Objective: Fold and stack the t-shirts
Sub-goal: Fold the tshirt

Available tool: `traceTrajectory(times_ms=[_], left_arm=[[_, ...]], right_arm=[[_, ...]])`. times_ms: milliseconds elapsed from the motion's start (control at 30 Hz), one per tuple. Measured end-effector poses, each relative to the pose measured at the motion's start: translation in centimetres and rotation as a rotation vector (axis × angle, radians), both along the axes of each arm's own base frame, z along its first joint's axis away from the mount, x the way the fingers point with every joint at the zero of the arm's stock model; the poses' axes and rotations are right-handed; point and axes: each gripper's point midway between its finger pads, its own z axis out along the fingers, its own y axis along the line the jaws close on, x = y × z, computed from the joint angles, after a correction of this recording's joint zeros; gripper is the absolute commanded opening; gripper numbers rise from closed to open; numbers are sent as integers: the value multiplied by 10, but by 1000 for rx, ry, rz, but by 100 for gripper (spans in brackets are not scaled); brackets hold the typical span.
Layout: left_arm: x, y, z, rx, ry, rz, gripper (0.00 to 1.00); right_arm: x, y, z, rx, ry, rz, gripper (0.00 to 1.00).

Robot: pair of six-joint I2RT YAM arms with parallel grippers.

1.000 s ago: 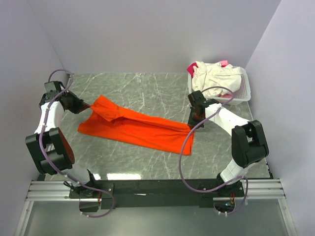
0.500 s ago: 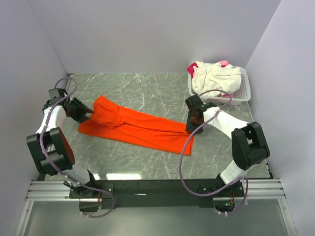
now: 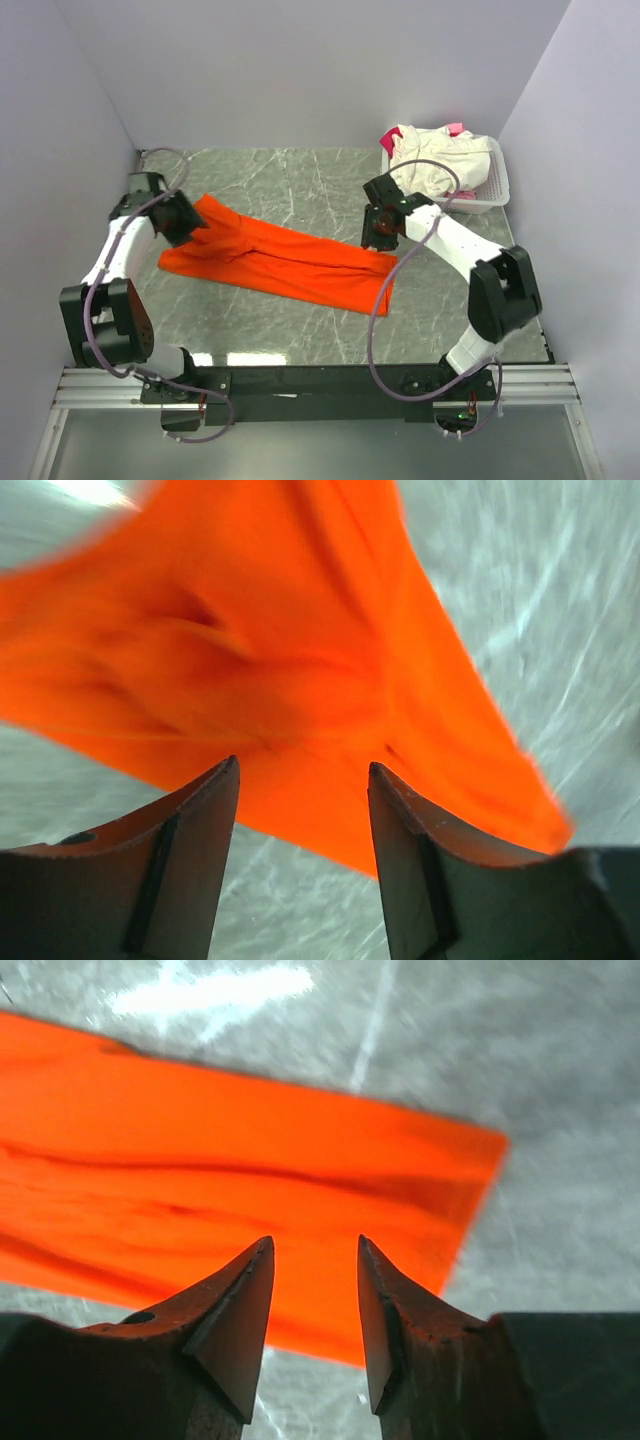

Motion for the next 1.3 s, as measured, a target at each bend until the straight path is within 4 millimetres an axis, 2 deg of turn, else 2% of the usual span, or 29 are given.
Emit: traceTrajectory(times_ms=[100,167,267,500,767,1033,1233,1300], left_arm=[[-1,-36,-9,8,24,-117,55],[-4,-54,-21,14,61,-185,54],[-10,-64,-39,22,119,-239,51],[-22,-82,-71,47,218,-342,50],[-31,-82,-97,144,314,-384,51],[-19,-70,-96,231,302,-352,50],[-14,-70,-107,248,323,-354,47],[-15,-70,-109,253,328,-361,40]], right_arm=[[12,10,-14,3,22,20,45],[12,13,-28,3,54,31,44],[10,17,-46,4,104,44,43],[9,24,-68,13,149,70,43],[9,26,-71,19,155,79,43],[8,25,-76,12,167,84,43],[9,26,-80,13,177,88,43],[9,26,-81,13,179,88,43]])
